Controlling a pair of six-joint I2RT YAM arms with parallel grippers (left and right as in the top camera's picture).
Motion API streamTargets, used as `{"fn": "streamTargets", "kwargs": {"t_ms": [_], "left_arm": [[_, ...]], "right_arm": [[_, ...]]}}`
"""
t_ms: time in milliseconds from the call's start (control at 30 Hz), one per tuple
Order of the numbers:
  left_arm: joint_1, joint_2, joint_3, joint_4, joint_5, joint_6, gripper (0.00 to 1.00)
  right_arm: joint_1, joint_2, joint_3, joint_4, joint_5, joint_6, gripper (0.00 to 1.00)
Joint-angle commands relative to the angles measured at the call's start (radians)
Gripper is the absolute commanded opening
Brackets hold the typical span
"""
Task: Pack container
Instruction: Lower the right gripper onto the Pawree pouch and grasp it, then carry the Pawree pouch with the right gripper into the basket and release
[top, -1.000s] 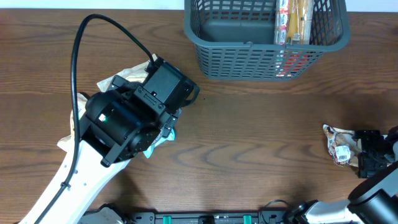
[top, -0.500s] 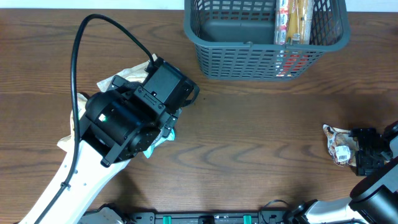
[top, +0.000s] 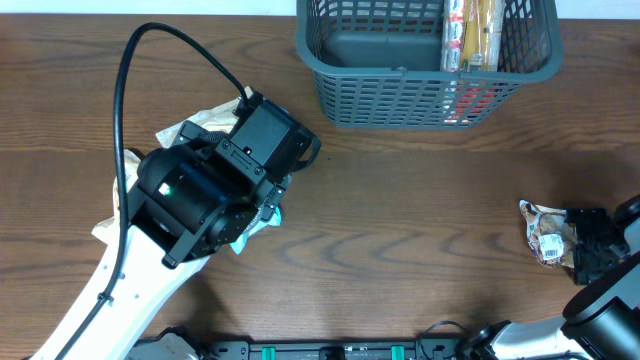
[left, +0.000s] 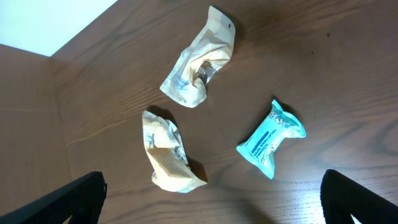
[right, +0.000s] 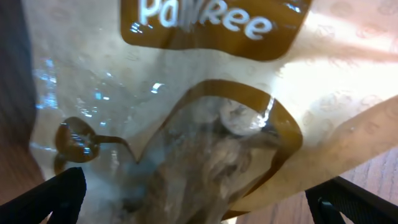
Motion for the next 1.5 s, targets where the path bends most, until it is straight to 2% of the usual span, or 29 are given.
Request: {"fn": "streamTargets", "kwargs": {"t_ms": [0,367,433,500,567,633,667,800,833,1000,1167,1300,1467], "left_arm": [[0.005,0.005,0.000,-0.006,0.000,-0.013,0.99],[0.005,0.005,0.000,-0.006,0.000,-0.013,0.99],[0.005,0.005,0.000,-0.006,0.000,-0.012,0.99],[0.005,0.005,0.000,-0.006,0.000,-0.012,0.99],[0.005,0.005,0.000,-0.006,0.000,-0.013,0.99],[0.005,0.005,0.000,-0.006,0.000,-0.012,0.99],[0.005,0.005,0.000,-0.006,0.000,-0.013,0.99],[0.005,0.005,0.000,-0.006,0.000,-0.013,0.99],[0.005,0.005,0.000,-0.006,0.000,-0.013,0.99],[0.005,0.005,0.000,-0.006,-0.001,-0.012,0.99],[0.005,0.005,0.000,-0.006,-0.001,-0.012,0.99],[0.005,0.005,0.000,-0.005,-0.002,-0.012,0.99],[0.005,0.005,0.000,-0.006,-0.001,-0.012,0.99]], "right_arm": [[0.021,0.011,-0.033,0.016,0.022,-0.001,0.99],[0.021,0.011,-0.062,0.040,0.016,0.000,0.99],[0.021,0.011,-0.062,0.037,0.016,0.008,0.96],[0.021,0.011,-0.062,0.034,0.016,0.020,0.82],[0.021,0.011,-0.062,0.029,0.017,0.035,0.76],[0.021,0.011,-0.062,0.024,0.018,0.048,0.63],[0.021,0.011,-0.062,0.024,0.017,0.050,0.54],[0.021,0.011,-0.062,0.025,0.021,0.049,0.07],[0.021,0.011,-0.062,0.025,0.016,0.049,0.01],[0.020,0.010,-0.057,0.029,0.002,0.042,0.01],[0.018,0.000,0.014,0.037,-0.098,-0.043,0.01],[0.018,-0.038,0.157,0.029,-0.246,-0.114,0.01],[0.018,-0.123,0.388,0.003,-0.385,-0.121,0.01]]}}
